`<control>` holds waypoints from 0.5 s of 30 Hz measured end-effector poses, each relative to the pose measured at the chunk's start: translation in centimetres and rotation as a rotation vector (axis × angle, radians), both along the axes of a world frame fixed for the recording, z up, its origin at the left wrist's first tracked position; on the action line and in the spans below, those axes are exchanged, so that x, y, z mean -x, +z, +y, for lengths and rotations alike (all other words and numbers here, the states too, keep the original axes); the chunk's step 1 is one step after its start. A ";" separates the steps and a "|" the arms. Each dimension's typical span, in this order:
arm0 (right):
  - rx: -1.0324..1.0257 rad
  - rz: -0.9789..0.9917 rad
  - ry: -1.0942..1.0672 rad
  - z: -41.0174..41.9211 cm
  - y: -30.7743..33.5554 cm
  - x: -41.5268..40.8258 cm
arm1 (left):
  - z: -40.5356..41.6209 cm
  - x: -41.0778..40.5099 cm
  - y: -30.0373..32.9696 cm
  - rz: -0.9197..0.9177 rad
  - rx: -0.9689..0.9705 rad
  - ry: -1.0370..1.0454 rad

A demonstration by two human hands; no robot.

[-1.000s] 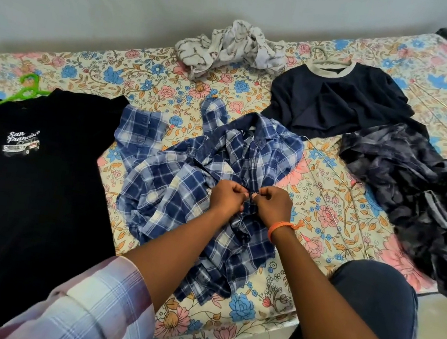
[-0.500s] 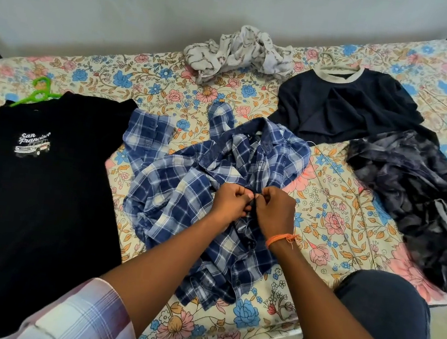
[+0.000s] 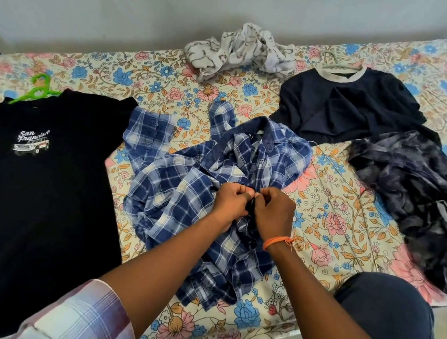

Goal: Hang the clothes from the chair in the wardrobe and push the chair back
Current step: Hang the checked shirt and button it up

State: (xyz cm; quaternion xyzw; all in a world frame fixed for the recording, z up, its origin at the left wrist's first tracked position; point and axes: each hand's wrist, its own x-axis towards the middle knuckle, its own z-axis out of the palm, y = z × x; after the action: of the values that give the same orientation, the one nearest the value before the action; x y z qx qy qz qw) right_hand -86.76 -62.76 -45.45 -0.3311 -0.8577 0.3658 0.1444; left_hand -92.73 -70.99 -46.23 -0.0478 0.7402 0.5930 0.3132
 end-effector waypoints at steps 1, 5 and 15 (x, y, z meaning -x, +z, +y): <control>-0.001 0.005 0.000 0.0 0.0 0.0 | 0.0 0.1 0.0 -0.013 -0.007 0.004; 0.023 0.020 0.013 0.0 -0.1 0.1 | -0.2 0.2 0.2 -0.049 -0.020 0.010; 0.165 0.042 -0.095 0.9 -0.3 0.6 | -0.1 0.5 0.5 -0.091 -0.015 0.024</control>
State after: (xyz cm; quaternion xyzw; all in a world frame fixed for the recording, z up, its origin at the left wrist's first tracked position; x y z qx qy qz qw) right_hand -87.37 -61.90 -45.72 -0.3745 -0.8048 0.4348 0.1519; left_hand -93.22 -71.13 -45.76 -0.0813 0.7201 0.5995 0.3398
